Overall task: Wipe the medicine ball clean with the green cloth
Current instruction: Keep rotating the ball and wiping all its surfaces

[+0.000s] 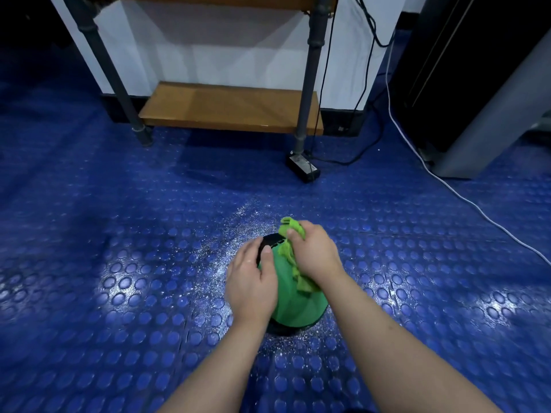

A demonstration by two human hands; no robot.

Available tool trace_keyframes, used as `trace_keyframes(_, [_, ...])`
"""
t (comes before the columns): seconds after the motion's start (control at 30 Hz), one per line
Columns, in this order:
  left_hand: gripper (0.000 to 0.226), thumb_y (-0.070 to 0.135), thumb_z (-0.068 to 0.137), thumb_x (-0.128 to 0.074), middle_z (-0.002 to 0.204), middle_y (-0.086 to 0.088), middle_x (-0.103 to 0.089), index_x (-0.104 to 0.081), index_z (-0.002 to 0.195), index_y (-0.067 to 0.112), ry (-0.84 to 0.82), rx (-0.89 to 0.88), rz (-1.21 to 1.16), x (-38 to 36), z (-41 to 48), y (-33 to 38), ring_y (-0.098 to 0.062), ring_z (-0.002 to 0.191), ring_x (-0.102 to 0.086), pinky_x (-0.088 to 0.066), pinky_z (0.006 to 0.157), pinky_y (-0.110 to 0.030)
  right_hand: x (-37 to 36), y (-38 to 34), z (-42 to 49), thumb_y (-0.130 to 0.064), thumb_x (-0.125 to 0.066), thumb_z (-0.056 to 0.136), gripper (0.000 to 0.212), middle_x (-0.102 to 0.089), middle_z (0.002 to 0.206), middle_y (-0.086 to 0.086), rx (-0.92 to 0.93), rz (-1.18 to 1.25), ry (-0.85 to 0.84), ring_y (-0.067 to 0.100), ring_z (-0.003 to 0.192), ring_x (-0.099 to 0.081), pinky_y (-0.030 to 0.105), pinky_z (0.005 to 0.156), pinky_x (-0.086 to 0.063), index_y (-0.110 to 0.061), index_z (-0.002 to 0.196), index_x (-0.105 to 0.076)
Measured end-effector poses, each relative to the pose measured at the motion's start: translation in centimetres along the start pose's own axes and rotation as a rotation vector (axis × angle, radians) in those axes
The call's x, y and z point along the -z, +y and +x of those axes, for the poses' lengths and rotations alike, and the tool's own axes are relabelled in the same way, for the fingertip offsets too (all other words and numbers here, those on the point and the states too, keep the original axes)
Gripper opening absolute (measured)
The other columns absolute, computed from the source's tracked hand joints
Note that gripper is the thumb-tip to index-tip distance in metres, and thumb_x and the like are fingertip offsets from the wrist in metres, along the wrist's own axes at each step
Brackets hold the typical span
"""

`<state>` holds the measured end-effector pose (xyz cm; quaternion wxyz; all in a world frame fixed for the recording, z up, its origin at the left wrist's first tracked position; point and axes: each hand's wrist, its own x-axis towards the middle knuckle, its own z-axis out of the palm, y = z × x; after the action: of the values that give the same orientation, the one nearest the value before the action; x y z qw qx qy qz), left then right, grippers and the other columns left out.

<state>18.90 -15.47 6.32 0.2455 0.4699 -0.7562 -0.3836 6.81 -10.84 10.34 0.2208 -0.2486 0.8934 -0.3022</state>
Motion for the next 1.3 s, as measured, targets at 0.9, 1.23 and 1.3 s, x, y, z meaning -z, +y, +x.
trace_keyframes(0.9, [0.039, 0.043, 0.089, -0.043, 0.118, 0.014, -0.063, -0.067, 0.115, 0.028, -0.095, -0.059, -0.298, 1.3, 1.7, -2.0, -0.006, 0.113, -0.057, -0.045, 0.101, -0.035, -2.3, 0.9, -5.5, -0.030, -0.050, 0.092, 0.036, -0.056, 0.126, -0.008, 0.470, 0.068, 0.249, 0.006, 0.118, -0.046, 0.021, 0.104, -0.033, -0.021, 0.124, -0.061])
trace_keyframes(1.23, [0.045, 0.047, 0.089, -0.042, 0.125, 0.014, -0.059, -0.065, 0.123, 0.028, -0.161, -0.106, -0.206, 1.3, 2.2, -1.4, -0.008, 0.119, -0.053, -0.043, 0.101, -0.033, 0.3, 2.4, -1.0, -0.030, -0.047, 0.097, 0.026, -0.061, 0.098, 0.007, -0.041, 0.258, 0.145, 0.025, 0.091, -0.058, 0.031, 0.076, -0.044, -0.014, 0.090, -0.065])
trace_keyframes(1.3, [0.044, 0.046, 0.090, -0.043, 0.124, 0.014, -0.059, -0.065, 0.123, 0.028, -0.163, -0.101, -0.220, 1.3, 2.2, -1.4, -0.007, 0.118, -0.054, -0.043, 0.101, -0.033, 0.1, 2.7, -0.4, -0.030, -0.046, 0.097, 0.029, -0.060, 0.095, 0.010, -0.073, 0.277, 0.129, 0.027, 0.086, -0.058, 0.031, 0.072, -0.042, -0.009, 0.086, -0.064])
